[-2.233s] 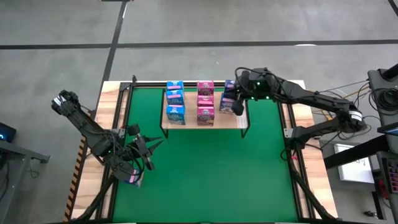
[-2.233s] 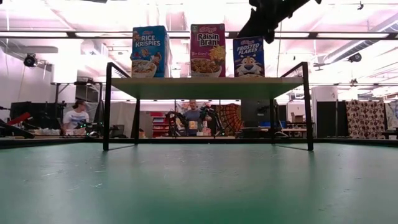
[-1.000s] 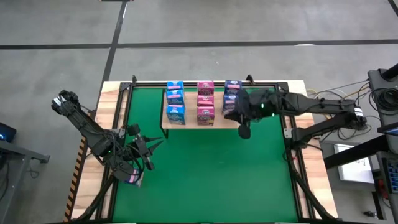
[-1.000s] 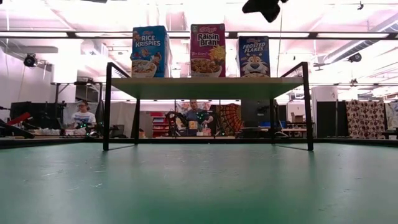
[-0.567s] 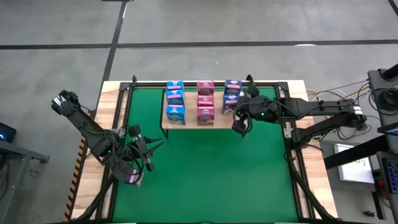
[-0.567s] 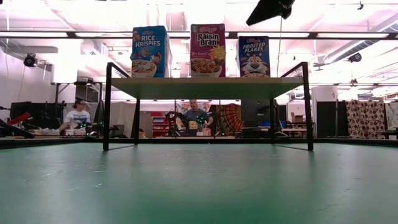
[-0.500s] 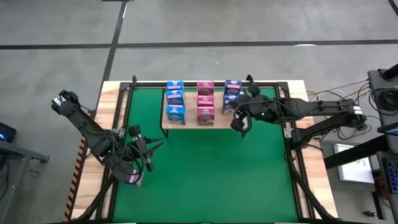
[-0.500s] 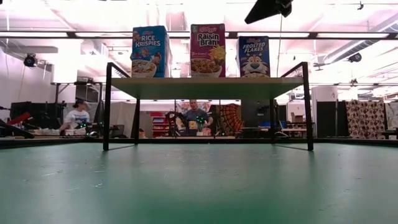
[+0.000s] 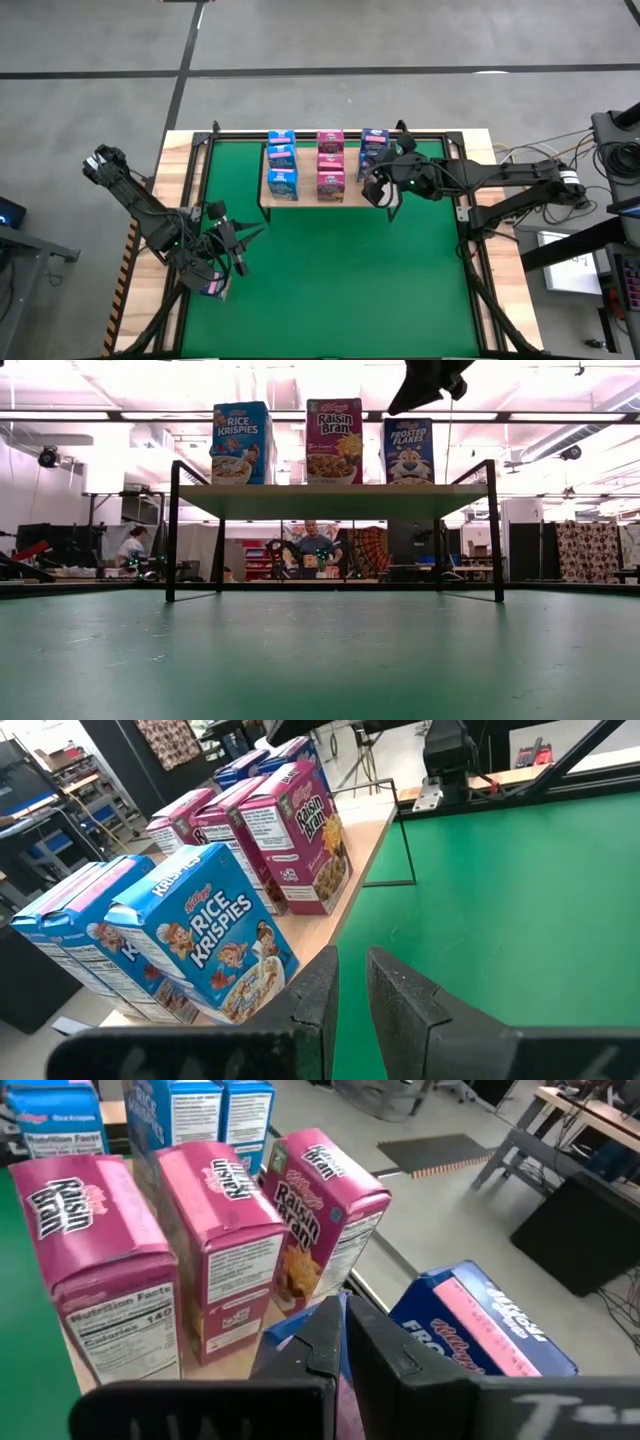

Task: Stack cereal on shelf
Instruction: Put the right dark blue cereal box, aligned with the other dark blue cereal box on the shelf

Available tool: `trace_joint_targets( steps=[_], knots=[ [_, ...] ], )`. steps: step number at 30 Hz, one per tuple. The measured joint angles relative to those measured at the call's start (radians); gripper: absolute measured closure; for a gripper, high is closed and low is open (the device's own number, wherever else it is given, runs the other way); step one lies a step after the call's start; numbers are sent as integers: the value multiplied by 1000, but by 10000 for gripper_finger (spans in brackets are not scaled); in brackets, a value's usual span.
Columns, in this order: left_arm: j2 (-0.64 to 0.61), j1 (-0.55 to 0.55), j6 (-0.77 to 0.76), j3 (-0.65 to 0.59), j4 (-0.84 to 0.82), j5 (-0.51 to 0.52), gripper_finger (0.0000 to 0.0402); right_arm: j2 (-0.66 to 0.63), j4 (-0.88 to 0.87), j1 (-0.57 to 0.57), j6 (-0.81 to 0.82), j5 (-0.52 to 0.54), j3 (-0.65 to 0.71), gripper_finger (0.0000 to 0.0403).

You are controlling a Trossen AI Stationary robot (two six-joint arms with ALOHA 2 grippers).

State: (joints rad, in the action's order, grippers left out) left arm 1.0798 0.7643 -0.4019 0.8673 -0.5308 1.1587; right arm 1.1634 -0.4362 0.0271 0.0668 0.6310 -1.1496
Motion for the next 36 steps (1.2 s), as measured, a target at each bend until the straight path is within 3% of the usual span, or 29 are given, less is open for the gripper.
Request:
trace_joint_targets(
  steps=[14,36],
  knots=[
    [0,0,1,0,-1,0,362,24,3,17,1,49,13,394],
    [0,0,1,0,-1,0,362,23,-5,10,-29,43,-2,394]
  ],
)
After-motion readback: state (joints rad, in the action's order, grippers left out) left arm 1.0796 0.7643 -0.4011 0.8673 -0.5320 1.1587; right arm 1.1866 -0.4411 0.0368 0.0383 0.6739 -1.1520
